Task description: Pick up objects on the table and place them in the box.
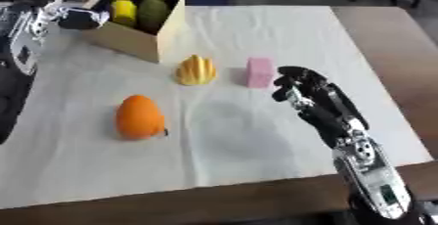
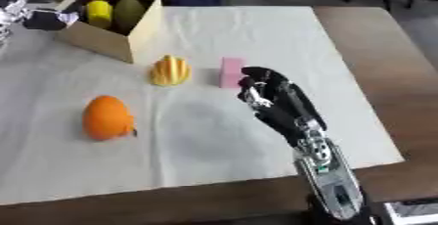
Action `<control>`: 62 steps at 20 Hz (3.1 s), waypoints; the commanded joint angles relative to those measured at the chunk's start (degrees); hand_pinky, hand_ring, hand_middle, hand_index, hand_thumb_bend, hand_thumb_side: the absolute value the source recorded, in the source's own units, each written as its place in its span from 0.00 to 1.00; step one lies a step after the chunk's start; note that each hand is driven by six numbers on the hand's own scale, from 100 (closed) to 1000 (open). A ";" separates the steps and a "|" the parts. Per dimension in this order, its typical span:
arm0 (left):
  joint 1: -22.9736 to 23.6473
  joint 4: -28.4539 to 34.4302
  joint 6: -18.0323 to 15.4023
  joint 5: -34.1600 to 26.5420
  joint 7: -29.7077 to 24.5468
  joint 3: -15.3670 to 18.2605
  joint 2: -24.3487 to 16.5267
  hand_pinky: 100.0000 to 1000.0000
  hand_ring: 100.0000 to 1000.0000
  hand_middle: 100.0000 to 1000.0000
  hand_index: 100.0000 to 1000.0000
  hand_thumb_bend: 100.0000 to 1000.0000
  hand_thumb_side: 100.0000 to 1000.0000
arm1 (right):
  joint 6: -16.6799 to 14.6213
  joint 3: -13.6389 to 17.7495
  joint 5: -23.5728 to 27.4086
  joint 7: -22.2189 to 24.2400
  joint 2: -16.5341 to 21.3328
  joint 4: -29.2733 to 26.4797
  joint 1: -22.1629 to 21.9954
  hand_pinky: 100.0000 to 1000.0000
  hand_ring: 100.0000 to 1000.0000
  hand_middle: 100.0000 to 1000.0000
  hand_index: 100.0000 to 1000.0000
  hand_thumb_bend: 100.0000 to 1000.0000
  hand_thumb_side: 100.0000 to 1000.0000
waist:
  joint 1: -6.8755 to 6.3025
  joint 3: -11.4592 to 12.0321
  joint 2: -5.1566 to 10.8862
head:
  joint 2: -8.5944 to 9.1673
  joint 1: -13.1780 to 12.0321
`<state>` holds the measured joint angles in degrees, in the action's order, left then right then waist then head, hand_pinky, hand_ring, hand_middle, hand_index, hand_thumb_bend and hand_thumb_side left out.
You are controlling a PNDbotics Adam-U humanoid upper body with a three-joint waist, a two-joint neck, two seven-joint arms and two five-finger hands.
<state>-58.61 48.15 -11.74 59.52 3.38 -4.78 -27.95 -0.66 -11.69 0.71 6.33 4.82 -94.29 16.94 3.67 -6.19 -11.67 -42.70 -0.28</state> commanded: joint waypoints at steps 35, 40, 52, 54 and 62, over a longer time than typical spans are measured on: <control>12.76 32.93 -20.50 -26.03 -53.07 -25.54 -13.44 0.77 0.67 0.72 0.82 0.39 0.38 | -0.15 0.79 0.10 -0.44 1.15 -0.60 0.82 0.64 0.56 0.59 0.76 0.00 0.39 | -0.67 1.16 0.24 | 0.75 2.11; 13.50 32.70 -21.59 -26.02 -55.21 -25.46 -14.15 0.70 0.53 0.56 0.71 0.37 0.24 | -0.14 0.79 0.07 -0.44 1.21 -0.55 0.84 0.64 0.56 0.59 0.76 0.00 0.39 | -0.64 1.34 0.22 | 0.83 2.20; 13.34 40.06 -15.37 -33.74 -48.13 -17.64 -18.08 0.55 0.30 0.28 0.45 0.23 0.08 | -0.11 0.93 0.04 -0.55 1.42 -0.49 0.79 0.64 0.56 0.59 0.76 0.00 0.40 | -0.48 1.81 0.15 | 1.00 2.76; 11.99 39.97 -13.28 -33.54 -45.18 -14.94 -18.31 0.55 0.30 0.28 0.47 0.24 0.07 | -0.11 0.96 0.06 -0.58 1.43 -0.48 0.73 0.64 0.56 0.59 0.76 0.00 0.40 | -0.46 1.88 0.17 | 0.94 2.82; 4.31 25.60 -8.05 -21.60 -30.51 -7.58 -11.98 0.55 0.30 0.28 0.47 0.22 0.04 | -0.07 0.97 0.23 -0.64 1.20 -0.45 0.52 0.64 0.56 0.59 0.76 0.00 0.40 | -0.10 1.83 0.24 | 0.96 2.85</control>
<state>-52.73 75.60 -20.25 35.83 -29.25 -14.12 -40.13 -0.72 -10.99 0.67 5.76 5.35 -94.23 17.09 3.66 -4.28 -11.67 -42.26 2.59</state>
